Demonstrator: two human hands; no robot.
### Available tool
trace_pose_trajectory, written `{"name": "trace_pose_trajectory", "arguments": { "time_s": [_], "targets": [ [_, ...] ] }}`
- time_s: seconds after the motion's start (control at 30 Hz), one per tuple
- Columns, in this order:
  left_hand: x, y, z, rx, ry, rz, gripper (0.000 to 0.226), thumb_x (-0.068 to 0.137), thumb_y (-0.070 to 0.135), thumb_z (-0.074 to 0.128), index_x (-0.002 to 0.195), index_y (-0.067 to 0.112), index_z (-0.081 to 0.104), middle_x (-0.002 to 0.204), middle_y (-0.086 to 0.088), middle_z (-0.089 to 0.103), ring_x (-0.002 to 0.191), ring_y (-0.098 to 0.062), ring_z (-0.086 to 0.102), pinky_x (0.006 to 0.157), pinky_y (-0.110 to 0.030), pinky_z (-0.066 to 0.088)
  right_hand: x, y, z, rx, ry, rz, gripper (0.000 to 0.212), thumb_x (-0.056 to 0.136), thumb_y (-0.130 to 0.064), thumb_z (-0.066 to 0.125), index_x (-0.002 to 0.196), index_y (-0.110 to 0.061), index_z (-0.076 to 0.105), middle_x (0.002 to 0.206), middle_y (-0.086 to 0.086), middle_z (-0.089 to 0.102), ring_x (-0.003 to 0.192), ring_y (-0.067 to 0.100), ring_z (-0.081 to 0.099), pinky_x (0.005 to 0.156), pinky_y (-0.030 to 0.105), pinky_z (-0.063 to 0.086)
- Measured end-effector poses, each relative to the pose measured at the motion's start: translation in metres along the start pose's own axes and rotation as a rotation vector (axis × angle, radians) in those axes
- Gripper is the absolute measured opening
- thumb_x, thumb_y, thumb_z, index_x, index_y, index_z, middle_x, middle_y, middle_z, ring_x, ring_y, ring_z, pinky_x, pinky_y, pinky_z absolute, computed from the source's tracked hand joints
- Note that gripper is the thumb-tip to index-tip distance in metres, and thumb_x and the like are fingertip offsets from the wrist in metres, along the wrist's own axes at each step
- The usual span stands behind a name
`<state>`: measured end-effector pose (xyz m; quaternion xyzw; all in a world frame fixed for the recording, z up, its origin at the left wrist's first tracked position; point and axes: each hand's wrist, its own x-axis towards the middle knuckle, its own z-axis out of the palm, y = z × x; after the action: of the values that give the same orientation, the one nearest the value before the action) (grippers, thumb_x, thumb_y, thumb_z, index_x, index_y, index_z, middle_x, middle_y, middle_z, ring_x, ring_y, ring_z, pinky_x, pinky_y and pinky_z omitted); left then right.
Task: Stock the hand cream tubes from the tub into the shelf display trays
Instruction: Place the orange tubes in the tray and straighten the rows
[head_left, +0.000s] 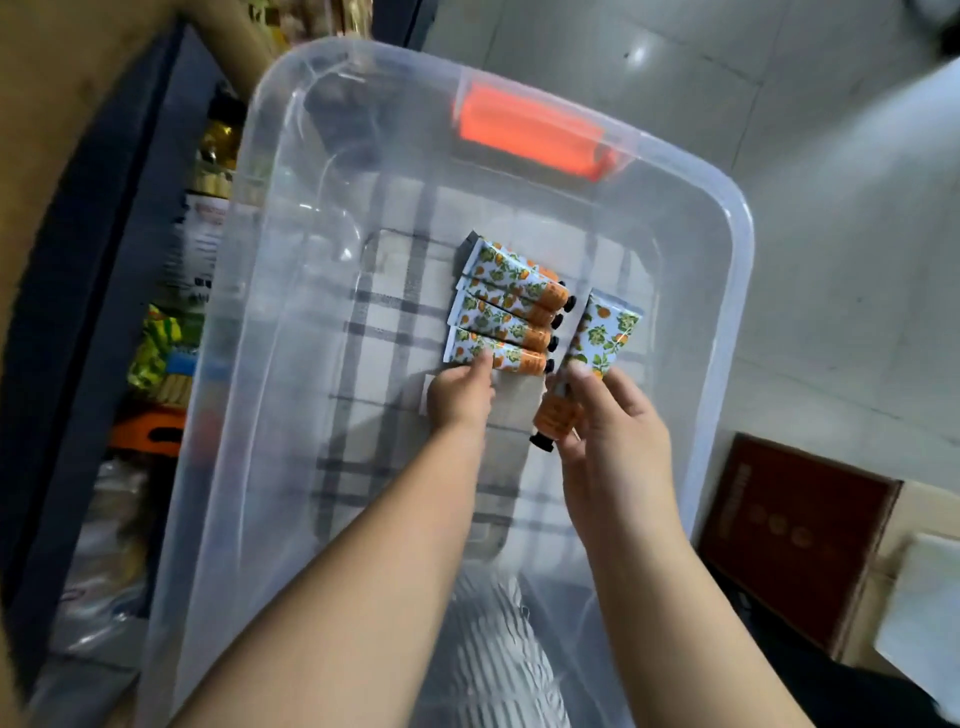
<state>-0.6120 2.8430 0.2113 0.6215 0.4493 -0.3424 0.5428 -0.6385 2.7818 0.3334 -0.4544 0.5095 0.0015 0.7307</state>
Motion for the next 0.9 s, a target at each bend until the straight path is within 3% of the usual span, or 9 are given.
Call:
{"name": "trace_pose_trajectory", "arguments": {
  "time_s": [0.1,0.17,0.3,0.37,0.53,0.63,0.73,0.8,0.9],
  "targets": [
    [0.002,-0.002,0.020,-0.023,0.148,-0.010,0.043,0.079,0.043,0.066,0.074,0.000,0.067,0.085,-0.019,0.071,0.084,-0.033,0.067,0.081,-0.044,0.055,0.002,0.002,-0.001,0.023,-0.007,0.030,0.031,0.090,0.001,0.048,0.063,-0.014,0.052,0.047,-0.010,0.055,0.040,0.000,0.049,0.041,0.010,0.038],
    [0.001,0.000,0.026,-0.054,0.215,-0.006,0.041,0.080,0.037,0.066,0.089,-0.003,0.069,0.097,-0.019,0.070,0.092,-0.032,0.066,0.084,-0.043,0.053,0.003,0.002,-0.002,0.044,-0.011,0.039,0.034,0.089,0.003,0.048,0.060,-0.015,0.052,0.047,-0.010,0.055,0.041,0.000,0.049,0.041,0.011,0.038],
    [-0.005,0.002,0.026,-0.113,0.240,0.029,0.031,0.082,0.027,0.066,0.095,-0.002,0.065,0.100,-0.015,0.069,0.092,-0.026,0.065,0.076,-0.028,0.049,0.001,-0.005,-0.004,0.058,0.001,0.055,0.033,0.089,0.003,0.049,0.061,-0.016,0.053,0.049,-0.010,0.058,0.046,0.001,0.053,0.051,0.014,0.042],
    [-0.013,0.004,0.019,-0.153,0.255,0.087,0.027,0.081,0.021,0.069,0.092,0.002,0.054,0.100,-0.012,0.066,0.086,-0.021,0.062,0.075,-0.028,0.047,-0.001,-0.011,-0.003,0.066,-0.003,0.077,0.030,0.087,0.003,0.048,0.064,-0.015,0.052,0.056,-0.006,0.059,0.055,0.007,0.053,0.061,0.022,0.040],
    [-0.046,0.019,-0.019,-0.162,0.115,0.288,0.017,0.084,0.006,0.063,0.087,0.012,0.048,0.087,-0.004,0.060,0.080,-0.019,0.057,0.074,-0.026,0.045,-0.017,-0.033,0.007,0.029,-0.037,0.099,0.021,0.089,-0.004,0.046,0.077,-0.017,0.056,0.063,0.000,0.060,0.052,0.012,0.058,0.049,0.023,0.044],
    [-0.085,0.042,-0.049,-0.193,-0.016,0.360,0.020,0.089,0.006,0.053,0.075,0.019,0.049,0.074,0.001,0.054,0.069,-0.012,0.051,0.065,-0.025,0.044,-0.041,-0.054,0.018,0.081,-0.050,0.118,0.015,0.092,-0.019,0.048,0.081,-0.016,0.058,0.065,0.000,0.059,0.060,0.016,0.059,0.058,0.029,0.046],
    [-0.132,0.071,-0.075,-0.234,-0.115,0.414,0.019,0.095,0.012,0.044,0.077,0.018,0.048,0.073,0.000,0.051,0.064,-0.010,0.050,0.050,-0.017,0.046,-0.067,-0.076,0.027,0.033,-0.089,0.045,0.015,0.093,-0.020,0.050,0.083,-0.018,0.061,0.072,0.001,0.061,0.073,0.021,0.058,0.063,0.034,0.049],
    [-0.168,0.090,-0.091,-0.247,-0.157,0.474,0.019,0.096,0.016,0.043,0.078,0.017,0.049,0.073,0.000,0.051,0.063,-0.008,0.053,0.055,-0.023,0.048,-0.090,-0.094,0.032,0.009,-0.133,-0.011,0.015,0.093,-0.020,0.051,0.082,-0.018,0.061,0.068,-0.001,0.061,0.074,0.023,0.058,0.066,0.036,0.046],
    [-0.218,0.115,-0.118,-0.241,-0.201,0.580,0.020,0.096,0.022,0.044,0.079,0.018,0.053,0.076,-0.001,0.055,0.068,-0.011,0.056,0.067,-0.030,0.051,-0.127,-0.124,0.039,0.000,-0.236,-0.102,0.012,0.091,-0.014,0.049,0.081,-0.016,0.055,0.059,0.000,0.059,0.059,0.019,0.060,0.060,0.031,0.043]
  ]
}}
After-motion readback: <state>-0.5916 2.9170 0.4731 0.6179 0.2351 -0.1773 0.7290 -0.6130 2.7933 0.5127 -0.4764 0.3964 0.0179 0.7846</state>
